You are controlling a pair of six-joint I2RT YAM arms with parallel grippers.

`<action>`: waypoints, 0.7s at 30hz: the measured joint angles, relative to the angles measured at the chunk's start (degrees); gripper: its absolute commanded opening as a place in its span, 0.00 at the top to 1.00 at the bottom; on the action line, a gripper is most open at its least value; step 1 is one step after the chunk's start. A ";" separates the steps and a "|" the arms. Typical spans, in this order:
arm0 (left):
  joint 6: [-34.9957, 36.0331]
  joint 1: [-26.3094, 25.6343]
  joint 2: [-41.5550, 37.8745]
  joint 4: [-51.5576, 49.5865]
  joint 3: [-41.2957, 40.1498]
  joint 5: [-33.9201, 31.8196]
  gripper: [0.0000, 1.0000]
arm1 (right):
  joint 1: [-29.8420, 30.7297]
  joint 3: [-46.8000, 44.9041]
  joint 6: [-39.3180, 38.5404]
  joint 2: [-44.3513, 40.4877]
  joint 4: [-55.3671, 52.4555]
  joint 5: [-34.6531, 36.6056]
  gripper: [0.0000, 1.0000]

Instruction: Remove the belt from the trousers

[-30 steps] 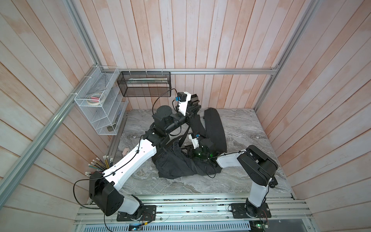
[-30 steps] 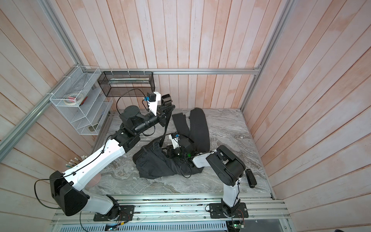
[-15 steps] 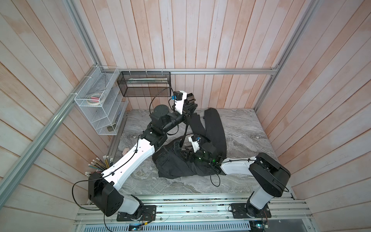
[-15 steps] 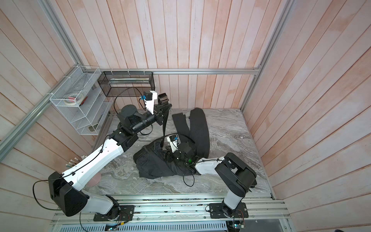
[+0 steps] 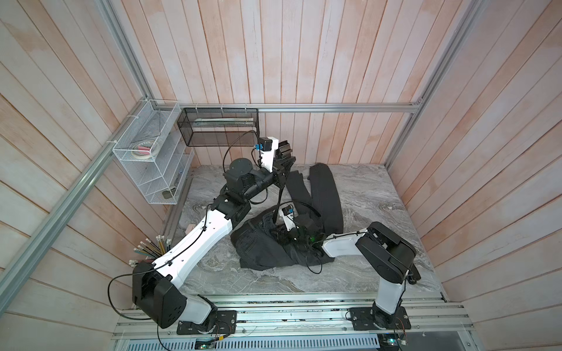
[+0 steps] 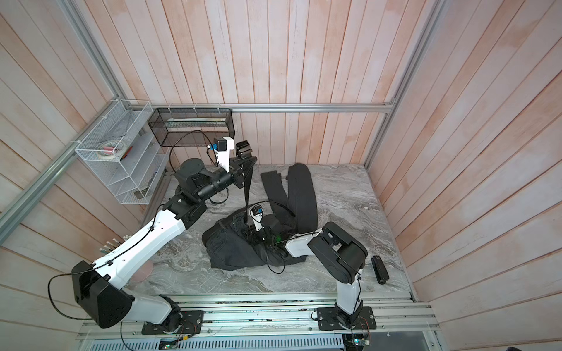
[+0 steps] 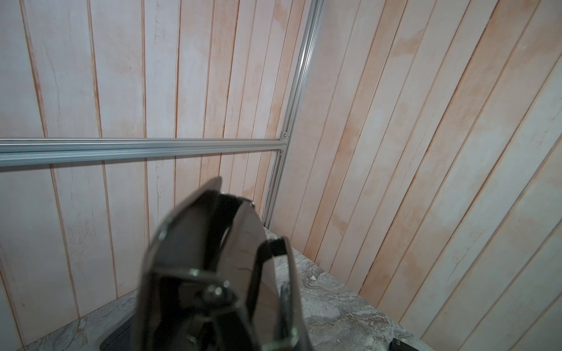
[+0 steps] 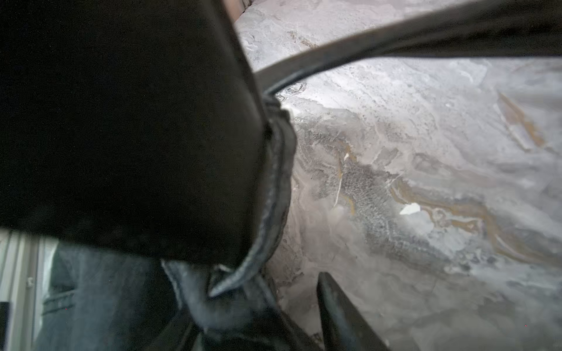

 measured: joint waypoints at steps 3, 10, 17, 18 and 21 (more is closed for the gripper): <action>-0.04 1.49 -1.36 -1.31 0.11 0.42 1.00 | -0.48 -0.09 0.83 -0.87 -1.18 2.21 0.97; -3.56 9.29 -6.54 -2.27 0.09 2.32 1.00 | -12.22 -8.85 5.53 -13.11 -1.95 6.51 1.00; -12.94 18.99 -10.49 2.12 -10.86 5.14 1.00 | -18.69 -11.45 3.43 -24.65 -6.19 11.37 1.00; -14.67 20.00 -10.08 3.37 -13.90 5.57 1.00 | -18.69 -11.45 2.75 -26.05 -7.19 12.07 1.00; -18.75 21.20 -7.08 6.23 -22.84 6.80 1.00 | -18.69 -11.45 1.16 -28.87 -9.49 13.27 1.00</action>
